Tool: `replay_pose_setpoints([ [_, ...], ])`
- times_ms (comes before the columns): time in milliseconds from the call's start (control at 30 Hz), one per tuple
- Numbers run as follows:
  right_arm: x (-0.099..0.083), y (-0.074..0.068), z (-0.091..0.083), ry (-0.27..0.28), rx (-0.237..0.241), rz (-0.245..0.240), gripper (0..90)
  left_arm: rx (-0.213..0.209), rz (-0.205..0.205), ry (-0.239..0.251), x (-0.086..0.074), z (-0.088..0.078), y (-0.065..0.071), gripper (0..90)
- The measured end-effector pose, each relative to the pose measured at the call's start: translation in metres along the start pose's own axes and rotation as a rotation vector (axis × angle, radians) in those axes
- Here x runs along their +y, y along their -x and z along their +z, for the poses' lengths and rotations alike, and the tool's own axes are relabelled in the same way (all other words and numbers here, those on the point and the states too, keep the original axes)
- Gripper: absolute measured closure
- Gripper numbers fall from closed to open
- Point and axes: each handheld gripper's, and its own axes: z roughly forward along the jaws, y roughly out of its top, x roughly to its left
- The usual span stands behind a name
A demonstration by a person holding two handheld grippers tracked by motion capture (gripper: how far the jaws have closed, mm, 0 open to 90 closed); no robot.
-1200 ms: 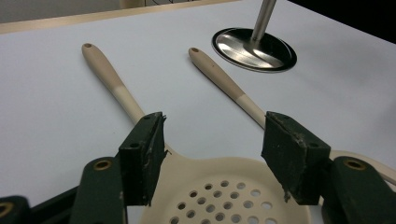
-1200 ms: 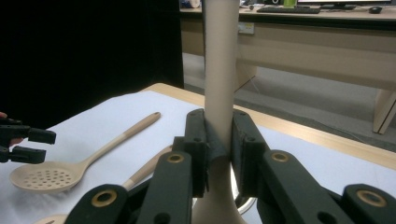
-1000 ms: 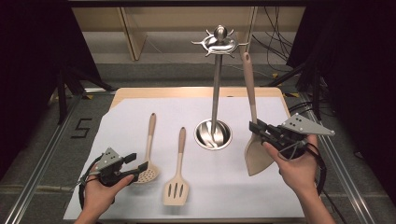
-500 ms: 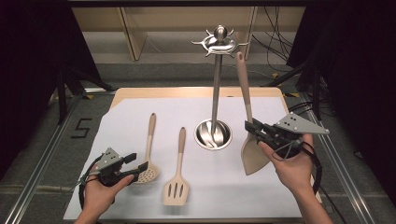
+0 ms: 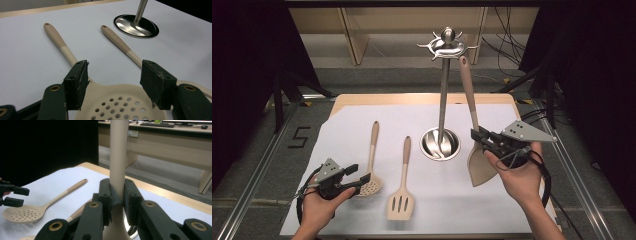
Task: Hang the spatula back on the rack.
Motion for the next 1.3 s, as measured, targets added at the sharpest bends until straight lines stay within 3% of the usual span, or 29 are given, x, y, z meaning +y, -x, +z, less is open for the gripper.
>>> replay_pose_setpoints([
  [100,0.001,0.000,0.000,0.001,-0.012,-0.001,79.1,0.000,0.000,0.000,0.000,0.000,0.000,38.6],
  [133,0.001,-0.002,0.000,-0.017,0.000,0.023,79.1,0.001,0.000,0.000,0.000,0.000,0.000,38.6],
  [300,0.003,0.001,0.006,-0.006,-0.032,-0.020,79.1,0.004,-0.014,0.000,0.000,0.000,0.001,38.6],
  [367,0.003,-0.001,0.007,-0.016,-0.039,0.002,79.1,0.005,-0.013,0.000,0.000,0.000,0.001,38.6],
  [567,0.004,-0.002,0.010,-0.034,-0.033,0.014,79.1,0.004,-0.014,0.001,0.000,0.000,0.001,38.6],
  [600,0.004,0.000,0.011,-0.026,-0.038,-0.003,79.1,0.004,-0.015,0.002,0.000,0.000,0.001,38.6],
  [733,0.004,-0.003,0.015,-0.029,-0.041,0.028,79.1,0.004,-0.014,0.002,0.000,0.000,0.001,38.6],
  [767,0.004,-0.003,0.015,-0.029,-0.041,0.028,79.1,0.004,-0.014,0.001,0.000,0.000,0.001,38.6],
  [800,0.004,-0.001,0.015,-0.021,-0.052,-0.002,79.0,0.005,-0.014,0.001,0.000,0.000,0.001,38.6],
  [967,0.003,0.000,0.018,-0.046,-0.043,0.009,78.9,0.002,-0.013,0.003,0.000,0.000,0.001,38.5],
  [1000,0.002,0.001,0.020,-0.052,-0.050,-0.011,78.8,0.004,-0.011,0.002,0.000,0.000,0.000,38.6],
  [1300,0.000,0.000,0.022,-0.063,-0.044,0.006,77.8,0.001,-0.001,0.001,0.000,0.000,0.000,38.6],
])
